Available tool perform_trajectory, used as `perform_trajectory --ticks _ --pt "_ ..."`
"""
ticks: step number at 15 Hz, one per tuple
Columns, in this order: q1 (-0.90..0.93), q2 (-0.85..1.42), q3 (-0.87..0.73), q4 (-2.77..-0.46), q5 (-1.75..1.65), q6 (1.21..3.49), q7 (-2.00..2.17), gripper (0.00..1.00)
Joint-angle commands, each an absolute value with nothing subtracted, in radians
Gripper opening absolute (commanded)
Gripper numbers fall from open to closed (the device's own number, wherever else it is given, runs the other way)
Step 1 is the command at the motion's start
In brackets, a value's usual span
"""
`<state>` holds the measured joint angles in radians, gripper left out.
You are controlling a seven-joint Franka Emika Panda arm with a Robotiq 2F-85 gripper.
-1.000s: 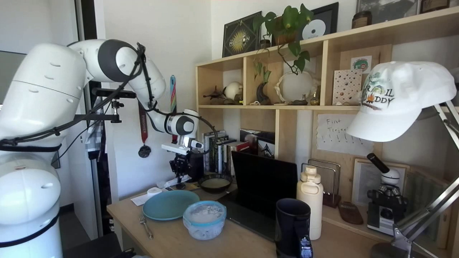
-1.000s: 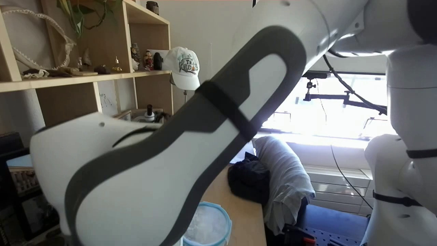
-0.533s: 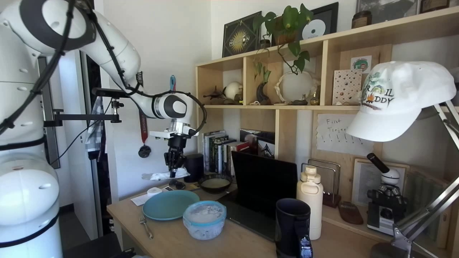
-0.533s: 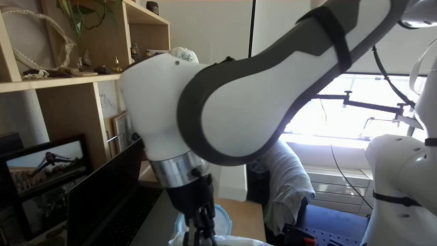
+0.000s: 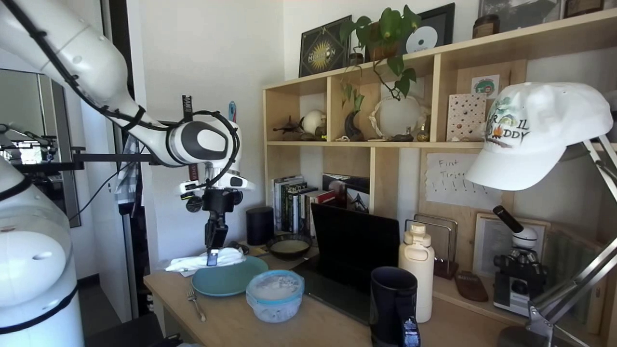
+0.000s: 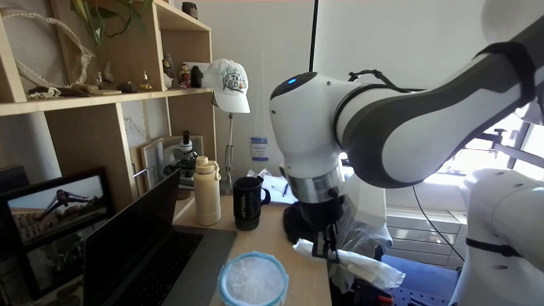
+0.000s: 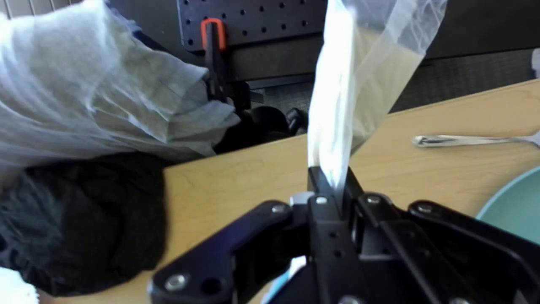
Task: Move the plastic spoon and the metal fork to the right.
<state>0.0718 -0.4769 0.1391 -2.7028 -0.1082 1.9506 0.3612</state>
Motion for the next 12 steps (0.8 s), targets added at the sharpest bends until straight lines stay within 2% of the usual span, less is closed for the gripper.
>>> perform_trajectory --ticks 1,6,9,12 --pt "-0.003 -0.692 0.131 -2.819 -0.183 1.869 0.389 0.06" --pt "-0.126 -0.776 0.101 -2.780 -0.329 1.806 0.364 0.05" --pt "-0.168 -0.772 0.061 -2.768 -0.394 1.871 0.352 0.05" --pt "-0.182 -0.709 0.002 -2.752 -0.408 2.035 0.329 0.05"
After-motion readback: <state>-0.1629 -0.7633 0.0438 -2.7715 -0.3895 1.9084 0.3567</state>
